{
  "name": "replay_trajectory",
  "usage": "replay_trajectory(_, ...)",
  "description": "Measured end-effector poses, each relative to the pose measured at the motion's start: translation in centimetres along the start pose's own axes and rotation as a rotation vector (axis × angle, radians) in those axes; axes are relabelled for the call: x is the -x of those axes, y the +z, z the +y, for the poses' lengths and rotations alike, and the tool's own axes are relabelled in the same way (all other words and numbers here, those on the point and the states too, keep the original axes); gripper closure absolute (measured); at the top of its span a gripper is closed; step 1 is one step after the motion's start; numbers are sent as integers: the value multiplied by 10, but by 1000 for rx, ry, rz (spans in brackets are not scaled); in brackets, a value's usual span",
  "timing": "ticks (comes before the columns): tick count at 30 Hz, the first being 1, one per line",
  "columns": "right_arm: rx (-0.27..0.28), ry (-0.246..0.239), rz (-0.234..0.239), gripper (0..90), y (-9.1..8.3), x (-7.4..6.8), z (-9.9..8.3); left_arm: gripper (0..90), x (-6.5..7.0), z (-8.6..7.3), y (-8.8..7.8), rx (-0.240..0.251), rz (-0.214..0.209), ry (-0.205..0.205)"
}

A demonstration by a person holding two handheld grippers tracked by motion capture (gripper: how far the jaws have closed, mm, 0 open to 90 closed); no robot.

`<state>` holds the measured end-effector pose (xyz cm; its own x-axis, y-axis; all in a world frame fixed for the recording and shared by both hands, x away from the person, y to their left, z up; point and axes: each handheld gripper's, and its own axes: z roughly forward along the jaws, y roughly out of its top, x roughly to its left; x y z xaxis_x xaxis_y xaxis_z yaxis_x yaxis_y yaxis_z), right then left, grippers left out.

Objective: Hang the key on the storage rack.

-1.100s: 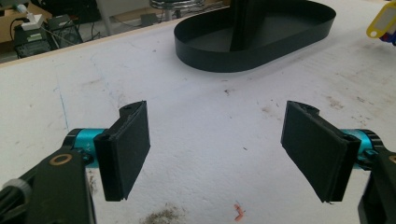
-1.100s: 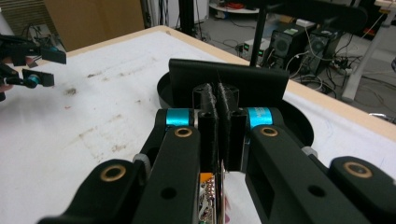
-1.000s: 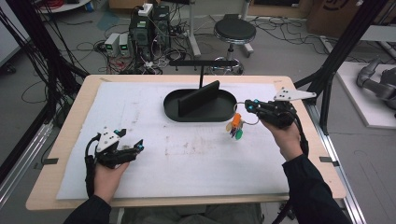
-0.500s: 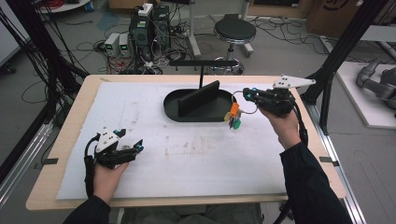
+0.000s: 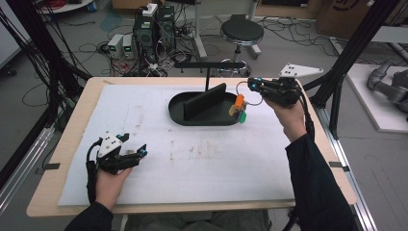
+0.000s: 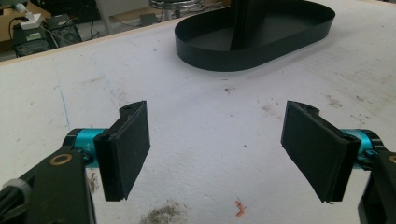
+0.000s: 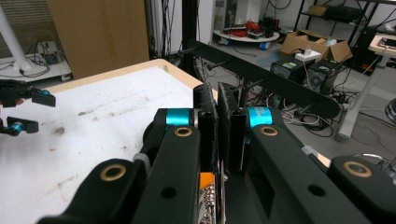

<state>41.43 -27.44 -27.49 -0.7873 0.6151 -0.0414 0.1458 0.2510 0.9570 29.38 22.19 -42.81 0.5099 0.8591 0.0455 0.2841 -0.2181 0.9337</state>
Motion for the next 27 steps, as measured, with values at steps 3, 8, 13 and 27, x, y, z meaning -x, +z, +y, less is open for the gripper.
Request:
replay_trajectory(3,-3,5,-1,877,4,4,-1,238,0,0,0,1,-1,0)
replay_trajectory(8,-7,12,-9,877,13,9,-2,238,0,0,1,0,0,0)
replay_trajectory(13,-13,9,-12,877,23,11,0,238,0,0,1,0,-2,1)
replay_trajectory(27,-32,13,-46,877,43,21,4,238,-1,-1,0,5,0,-3)
